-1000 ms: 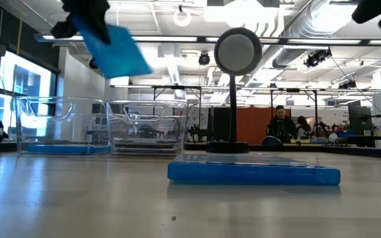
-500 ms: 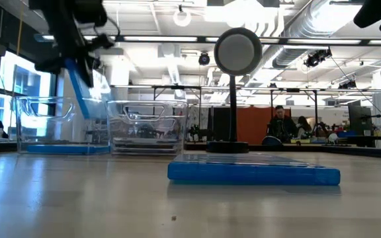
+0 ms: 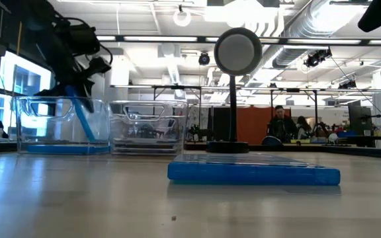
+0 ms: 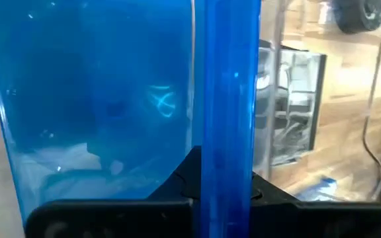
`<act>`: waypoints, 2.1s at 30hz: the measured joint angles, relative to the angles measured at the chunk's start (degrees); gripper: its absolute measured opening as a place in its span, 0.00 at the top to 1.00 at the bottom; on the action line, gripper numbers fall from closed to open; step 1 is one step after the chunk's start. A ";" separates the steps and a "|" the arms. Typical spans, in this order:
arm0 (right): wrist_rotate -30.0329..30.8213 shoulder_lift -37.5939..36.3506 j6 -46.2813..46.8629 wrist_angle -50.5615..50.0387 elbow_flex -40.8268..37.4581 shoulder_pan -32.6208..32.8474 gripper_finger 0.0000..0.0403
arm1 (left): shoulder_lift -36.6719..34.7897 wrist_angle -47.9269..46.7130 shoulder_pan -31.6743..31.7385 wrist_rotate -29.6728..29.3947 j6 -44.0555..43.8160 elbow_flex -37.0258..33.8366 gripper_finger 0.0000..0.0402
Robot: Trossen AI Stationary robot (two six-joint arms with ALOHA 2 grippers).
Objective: Pick & place jewel cases by type
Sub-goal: Put the top blue CD case into the left transparent bin, then put the blue CD case into the left transparent bin
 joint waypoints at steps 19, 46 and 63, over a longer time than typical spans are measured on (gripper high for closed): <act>-1.18 0.00 0.00 0.07 0.00 -0.35 0.65 | -0.02 3.00 -0.07 -0.83 5.26 -2.01 0.69; -3.48 -1.68 9.02 -5.27 -1.61 -2.98 0.65 | -4.33 -11.53 -12.47 -16.46 6.50 10.71 0.48; -9.33 -38.36 4.11 57.21 -53.06 -6.43 0.65 | 7.02 10.58 -75.75 -58.05 0.19 10.76 0.48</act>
